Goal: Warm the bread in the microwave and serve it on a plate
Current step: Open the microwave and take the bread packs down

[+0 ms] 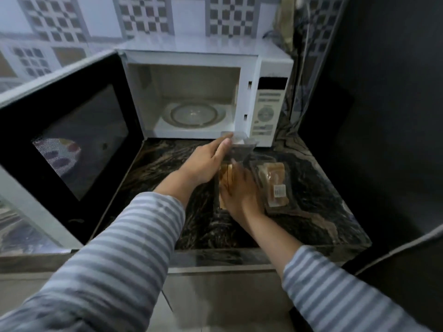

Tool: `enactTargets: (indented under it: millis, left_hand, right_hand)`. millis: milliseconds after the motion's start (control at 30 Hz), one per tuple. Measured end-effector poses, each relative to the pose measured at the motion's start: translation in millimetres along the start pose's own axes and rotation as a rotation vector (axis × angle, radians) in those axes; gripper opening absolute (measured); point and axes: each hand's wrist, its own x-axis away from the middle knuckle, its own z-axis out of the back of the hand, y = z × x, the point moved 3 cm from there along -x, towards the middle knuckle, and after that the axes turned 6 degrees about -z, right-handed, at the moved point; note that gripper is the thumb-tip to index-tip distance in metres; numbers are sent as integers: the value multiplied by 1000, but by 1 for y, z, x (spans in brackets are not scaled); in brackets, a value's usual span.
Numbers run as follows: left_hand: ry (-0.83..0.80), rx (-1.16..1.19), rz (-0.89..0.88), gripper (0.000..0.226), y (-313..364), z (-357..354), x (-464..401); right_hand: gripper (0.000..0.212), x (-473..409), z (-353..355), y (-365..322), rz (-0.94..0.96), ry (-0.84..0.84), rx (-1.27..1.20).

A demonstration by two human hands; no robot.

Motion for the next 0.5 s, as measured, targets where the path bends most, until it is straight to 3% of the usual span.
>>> enactTargets:
  millis: [100, 267, 400, 500]
  left_hand:
    - [11, -15, -17, 49, 3, 4, -7]
    - [9, -6, -16, 48, 1, 8, -14]
    - [33, -12, -68, 43, -3, 8, -17]
    - [63, -10, -100, 40, -3, 5, -18]
  right_hand:
    - [65, -13, -8, -8, -22, -68, 51]
    - [48, -30, -14, -13, -35, -32, 90]
    - [57, -43, -15, -11, -91, -52, 117]
    - [52, -42, -20, -10, -124, -16, 183]
